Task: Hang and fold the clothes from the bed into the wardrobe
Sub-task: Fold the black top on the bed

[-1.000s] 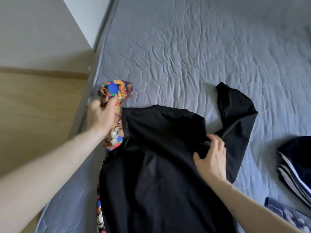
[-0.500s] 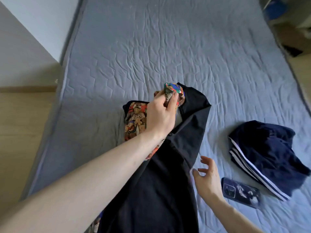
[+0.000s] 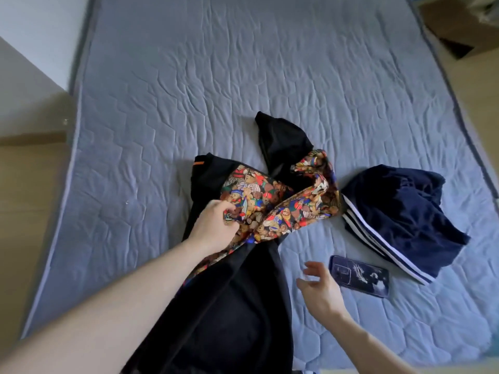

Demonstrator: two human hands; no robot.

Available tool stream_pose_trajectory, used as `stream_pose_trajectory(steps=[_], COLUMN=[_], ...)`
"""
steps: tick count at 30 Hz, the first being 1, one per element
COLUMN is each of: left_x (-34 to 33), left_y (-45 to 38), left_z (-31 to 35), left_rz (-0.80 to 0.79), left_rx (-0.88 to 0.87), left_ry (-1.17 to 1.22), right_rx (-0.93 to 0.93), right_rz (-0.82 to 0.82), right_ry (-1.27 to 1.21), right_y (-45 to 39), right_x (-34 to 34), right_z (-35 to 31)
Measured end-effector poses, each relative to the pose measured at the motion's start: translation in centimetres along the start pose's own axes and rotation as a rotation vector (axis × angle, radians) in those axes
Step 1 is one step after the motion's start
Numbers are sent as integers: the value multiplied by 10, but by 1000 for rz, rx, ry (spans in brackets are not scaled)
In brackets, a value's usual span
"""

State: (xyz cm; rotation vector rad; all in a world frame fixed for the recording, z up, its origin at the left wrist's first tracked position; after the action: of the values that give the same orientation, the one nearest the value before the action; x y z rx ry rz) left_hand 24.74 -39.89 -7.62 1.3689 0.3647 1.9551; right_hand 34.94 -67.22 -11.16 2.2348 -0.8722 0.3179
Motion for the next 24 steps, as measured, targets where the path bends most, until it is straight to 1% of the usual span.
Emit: stream_pose_trajectory(steps=[2, 5, 8, 10, 11, 13, 14, 16, 18, 21, 24], left_x=[-1, -11, -30, -45, -52, -62, -64, -69, -75, -92, -111], left_y=[25, 65, 85, 93, 97, 102, 106, 118, 144, 187, 219], left_z=[-67, -160, -222, -245, -253, -257, -253, -237, -214, -176, -145], left_rz=[-53, -208, -287, -285, -251, -132, -69, 2, -1, -39, -99], left_rx=[108, 311, 493, 532, 516, 433, 393, 316, 215, 46, -53], left_ry=[-122, -322, -398, -478, -551, -660, -650, -526, -444, -404, -327], right_rx=[-38, -74, -109, -127, -136, -144, -146, -160, -179, -209, -287], right_rz=[-65, -139, -191, -216, -223, -238, -248, -261, -257, -230, -205], right_ry=[-14, 1, 37, 63, 76, 114, 135, 153, 151, 134, 44], right_y=[8, 22, 31, 37, 41, 48, 52, 58, 66, 73, 83], right_x=[-15, -39, -53, -59, -61, -63, -63, -60, -55, -48, -47], right_z=[5, 15, 27, 35, 38, 44, 47, 52, 53, 56, 57])
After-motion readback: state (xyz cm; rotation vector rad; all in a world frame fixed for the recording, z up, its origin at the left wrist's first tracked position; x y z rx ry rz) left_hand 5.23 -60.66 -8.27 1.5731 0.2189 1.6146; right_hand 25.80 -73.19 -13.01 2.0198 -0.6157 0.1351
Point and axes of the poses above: each hand's wrist, its own y-axis away from the middle knuckle, its own x-axis out of the back of the hand, z = x × y, the point moved 1 cm from there along -y, towards the middle knuckle, and after that the axes turned 15 degrees about x, right-handed, at the moved point
